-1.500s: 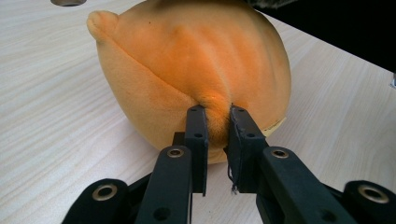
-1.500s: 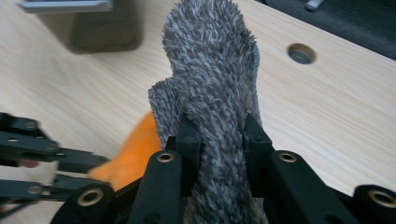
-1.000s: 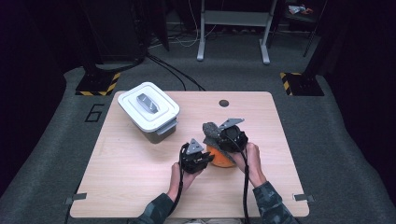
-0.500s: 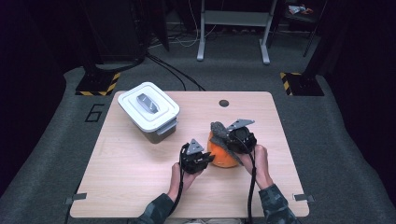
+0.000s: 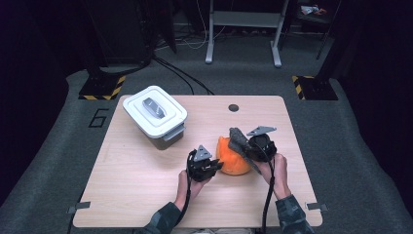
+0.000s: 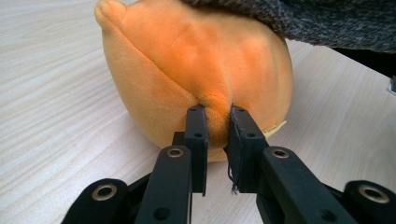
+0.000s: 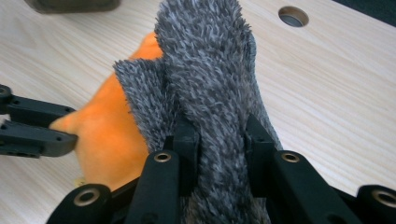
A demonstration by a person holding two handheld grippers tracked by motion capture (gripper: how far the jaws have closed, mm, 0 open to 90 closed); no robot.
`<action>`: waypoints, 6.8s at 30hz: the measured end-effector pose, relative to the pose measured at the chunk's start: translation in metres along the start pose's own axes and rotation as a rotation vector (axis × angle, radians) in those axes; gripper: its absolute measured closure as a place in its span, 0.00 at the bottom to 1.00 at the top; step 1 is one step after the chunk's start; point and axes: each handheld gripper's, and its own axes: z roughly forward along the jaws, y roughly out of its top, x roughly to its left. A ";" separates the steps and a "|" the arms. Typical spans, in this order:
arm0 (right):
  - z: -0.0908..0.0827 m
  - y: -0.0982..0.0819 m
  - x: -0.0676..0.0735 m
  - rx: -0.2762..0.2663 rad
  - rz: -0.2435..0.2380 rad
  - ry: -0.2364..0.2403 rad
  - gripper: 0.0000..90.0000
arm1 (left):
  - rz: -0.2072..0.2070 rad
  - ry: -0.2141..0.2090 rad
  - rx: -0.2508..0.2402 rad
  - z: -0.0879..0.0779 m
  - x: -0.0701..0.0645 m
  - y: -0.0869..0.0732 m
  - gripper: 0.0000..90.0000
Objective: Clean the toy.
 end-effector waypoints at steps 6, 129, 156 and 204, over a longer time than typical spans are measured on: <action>0.001 -0.010 -0.012 0.012 0.043 -0.020 0.80 | -0.006 0.003 -0.002 0.000 0.000 -0.001 0.88; -0.012 -0.008 -0.003 0.011 0.042 0.007 0.81 | -0.013 -0.004 -0.014 0.001 0.002 0.000 0.85; 0.020 -0.001 -0.011 0.047 0.042 -0.005 0.81 | 0.050 0.050 0.015 0.014 0.004 -0.002 0.76; 0.009 0.012 0.027 0.004 -0.070 -0.016 0.82 | 0.027 0.024 0.002 0.005 0.003 0.005 0.91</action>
